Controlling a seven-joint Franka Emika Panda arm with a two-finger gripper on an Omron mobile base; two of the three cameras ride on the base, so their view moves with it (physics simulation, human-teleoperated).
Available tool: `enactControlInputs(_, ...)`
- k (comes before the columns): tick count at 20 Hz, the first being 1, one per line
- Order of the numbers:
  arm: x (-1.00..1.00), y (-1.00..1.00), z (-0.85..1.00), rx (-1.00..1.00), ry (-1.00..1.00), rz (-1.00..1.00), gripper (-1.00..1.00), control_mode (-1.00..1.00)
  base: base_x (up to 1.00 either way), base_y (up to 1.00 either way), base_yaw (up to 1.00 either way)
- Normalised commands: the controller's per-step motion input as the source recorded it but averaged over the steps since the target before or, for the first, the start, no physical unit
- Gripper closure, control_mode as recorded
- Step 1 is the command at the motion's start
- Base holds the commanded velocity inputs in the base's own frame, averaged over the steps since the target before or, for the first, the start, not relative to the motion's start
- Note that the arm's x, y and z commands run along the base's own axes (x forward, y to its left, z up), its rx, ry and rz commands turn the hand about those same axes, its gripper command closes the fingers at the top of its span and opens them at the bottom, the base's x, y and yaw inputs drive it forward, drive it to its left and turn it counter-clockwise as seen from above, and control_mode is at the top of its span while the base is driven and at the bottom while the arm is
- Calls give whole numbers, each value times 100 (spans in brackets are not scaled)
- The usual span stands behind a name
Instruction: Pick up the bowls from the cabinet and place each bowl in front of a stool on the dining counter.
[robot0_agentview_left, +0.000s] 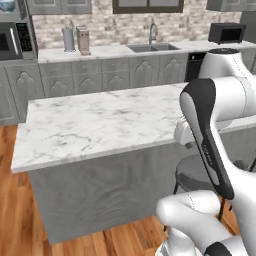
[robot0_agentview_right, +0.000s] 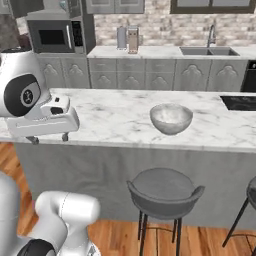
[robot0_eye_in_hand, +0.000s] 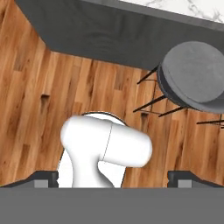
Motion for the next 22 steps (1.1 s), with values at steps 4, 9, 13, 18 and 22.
enactControlInputs(4,0,0,0,0,0,0,-100,100,-11,100,0)
enactControlInputs(9,0,0,0,0,0,0,-100,100,-4,100,0)
enactControlInputs(13,0,0,0,0,0,0,-100,100,0,100,0)
enactControlInputs(18,0,0,0,0,0,0,-100,100,14,100,0)
enactControlInputs(22,0,0,0,0,0,0,-100,100,31,100,0)
